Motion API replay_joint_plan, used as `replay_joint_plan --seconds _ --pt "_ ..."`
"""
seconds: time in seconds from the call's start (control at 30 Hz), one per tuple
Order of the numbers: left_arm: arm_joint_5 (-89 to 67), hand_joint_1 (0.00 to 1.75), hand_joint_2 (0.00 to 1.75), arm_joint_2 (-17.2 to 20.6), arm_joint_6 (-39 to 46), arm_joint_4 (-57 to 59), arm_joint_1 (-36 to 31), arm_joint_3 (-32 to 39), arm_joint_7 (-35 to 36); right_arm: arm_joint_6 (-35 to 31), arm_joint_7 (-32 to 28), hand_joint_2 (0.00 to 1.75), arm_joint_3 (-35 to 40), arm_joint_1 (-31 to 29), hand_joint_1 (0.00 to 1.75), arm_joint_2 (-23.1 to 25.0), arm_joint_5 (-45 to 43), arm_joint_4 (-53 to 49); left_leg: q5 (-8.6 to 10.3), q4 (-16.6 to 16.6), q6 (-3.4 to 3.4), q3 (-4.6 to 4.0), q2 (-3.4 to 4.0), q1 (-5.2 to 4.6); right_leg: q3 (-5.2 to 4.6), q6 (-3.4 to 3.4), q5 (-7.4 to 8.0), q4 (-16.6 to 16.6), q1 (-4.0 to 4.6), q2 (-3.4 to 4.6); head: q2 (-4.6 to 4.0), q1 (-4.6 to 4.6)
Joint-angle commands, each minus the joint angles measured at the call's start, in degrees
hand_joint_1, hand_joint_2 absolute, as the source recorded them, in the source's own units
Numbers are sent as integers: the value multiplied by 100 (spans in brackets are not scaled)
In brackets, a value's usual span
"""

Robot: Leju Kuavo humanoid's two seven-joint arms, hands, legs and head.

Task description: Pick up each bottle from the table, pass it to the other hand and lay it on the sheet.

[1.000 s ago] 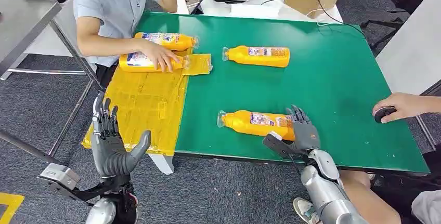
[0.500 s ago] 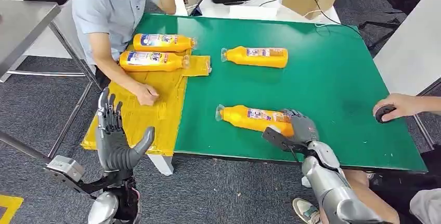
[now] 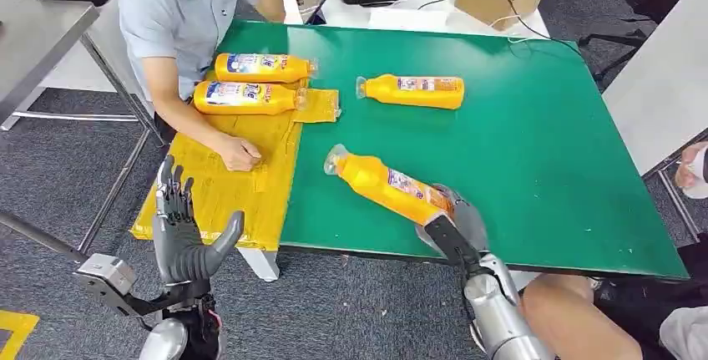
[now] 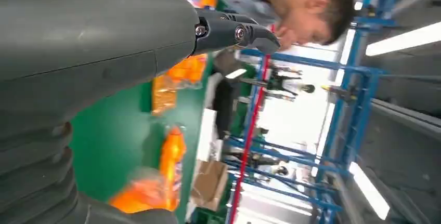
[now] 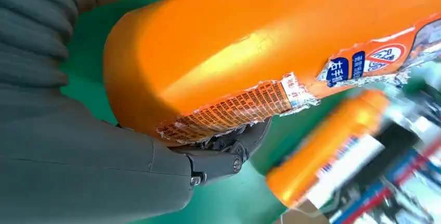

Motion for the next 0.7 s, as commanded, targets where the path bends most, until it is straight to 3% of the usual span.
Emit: replay_joint_plan --seconds 0.03,0.23,0.4,0.7 --pt "318 0 175 77 -671 750 101 -45 533 -151 -134 175 124 951 175 487 -786 -2695 -8 -5 -3 7 -2 -3 6 -7 -11 -2 -2 -9 0 2" --pt "34 0 175 238 -1199 899 98 -472 537 -168 -247 175 619 1193 175 575 -939 -3347 -8 -6 -2 -13 4 -4 -13 -7 -8 -4 -7 -4 0 2" --pt "14 0 175 207 -1225 922 35 -513 536 -76 -229 175 942 1195 175 625 -834 -3329 -9 -6 -5 -10 4 -2 -10 -10 -8 -6 -5 -3 0 2" --pt "71 0 175 197 -1595 962 -373 -736 486 394 -402 175 2489 597 175 589 -139 -1869 -5 -7 -3 -16 13 0 -20 -5 0 -8 -2 8 0 0"
